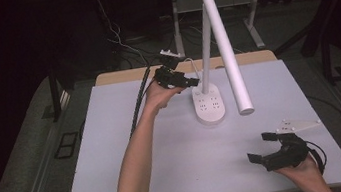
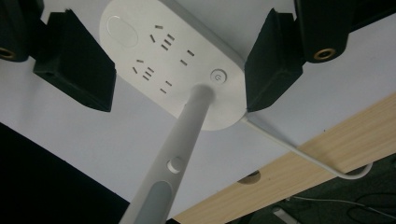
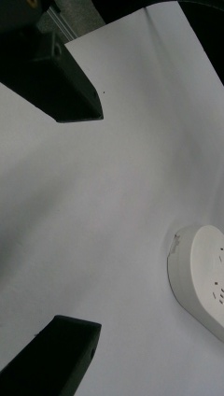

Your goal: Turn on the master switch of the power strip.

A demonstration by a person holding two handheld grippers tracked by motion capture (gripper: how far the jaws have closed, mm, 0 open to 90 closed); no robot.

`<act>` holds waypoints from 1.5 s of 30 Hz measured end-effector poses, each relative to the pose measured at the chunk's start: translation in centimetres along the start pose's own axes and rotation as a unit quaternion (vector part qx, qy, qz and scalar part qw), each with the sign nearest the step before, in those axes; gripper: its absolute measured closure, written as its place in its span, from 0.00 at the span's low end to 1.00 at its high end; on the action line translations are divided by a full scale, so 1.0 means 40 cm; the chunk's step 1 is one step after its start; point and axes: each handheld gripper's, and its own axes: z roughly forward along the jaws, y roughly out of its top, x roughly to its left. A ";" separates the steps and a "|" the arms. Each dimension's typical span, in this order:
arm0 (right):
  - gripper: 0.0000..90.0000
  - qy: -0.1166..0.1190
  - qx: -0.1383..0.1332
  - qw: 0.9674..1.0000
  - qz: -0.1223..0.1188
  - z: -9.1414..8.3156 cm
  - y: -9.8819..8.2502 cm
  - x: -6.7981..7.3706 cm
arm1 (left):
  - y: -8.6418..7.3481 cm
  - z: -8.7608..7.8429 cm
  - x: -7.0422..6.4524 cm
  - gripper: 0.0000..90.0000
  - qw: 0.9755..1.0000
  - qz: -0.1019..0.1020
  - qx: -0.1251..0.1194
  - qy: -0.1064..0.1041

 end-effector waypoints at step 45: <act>0.00 0.005 0.006 1.000 -0.001 0.002 -0.001 -0.005 | -0.049 0.149 0.032 1.00 0.998 -0.061 0.006 0.018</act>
